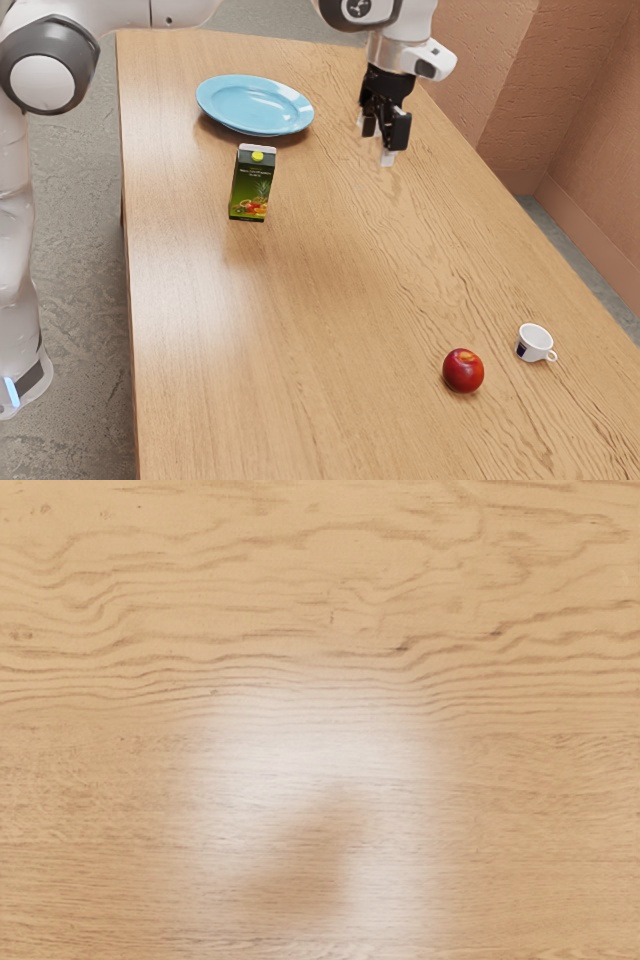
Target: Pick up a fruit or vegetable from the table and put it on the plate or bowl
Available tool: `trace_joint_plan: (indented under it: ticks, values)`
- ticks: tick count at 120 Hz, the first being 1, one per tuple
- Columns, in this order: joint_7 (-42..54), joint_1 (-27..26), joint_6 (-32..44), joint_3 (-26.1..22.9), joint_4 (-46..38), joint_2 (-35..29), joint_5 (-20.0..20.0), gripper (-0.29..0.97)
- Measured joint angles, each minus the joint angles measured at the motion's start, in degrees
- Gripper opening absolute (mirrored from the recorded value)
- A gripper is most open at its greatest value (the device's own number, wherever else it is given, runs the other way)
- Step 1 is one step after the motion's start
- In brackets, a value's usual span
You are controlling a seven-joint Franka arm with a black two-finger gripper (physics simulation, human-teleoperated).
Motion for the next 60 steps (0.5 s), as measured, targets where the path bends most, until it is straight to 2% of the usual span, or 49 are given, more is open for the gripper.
trace_joint_plan:
  ticks: [19, 25, 38, 53, 60]
  values:
    - [-1.74, -1.08, -0.4, -0.04, 1.05, 0.46, 0.15, 0.68]
    - [-2.17, -1.17, -0.5, -0.16, 1.58, 0.78, -0.96, 0.68]
    - [-2.93, 0.93, -0.26, -7.01, 5.44, 4.67, 0.08, 0.68]
    - [-3.66, -3.22, 0.83, -17.0, 6.45, 7.91, 4.14, 0.68]
    - [-3.98, -3.76, 1.13, -19.05, 6.5, 8.42, 5.57, 0.68]
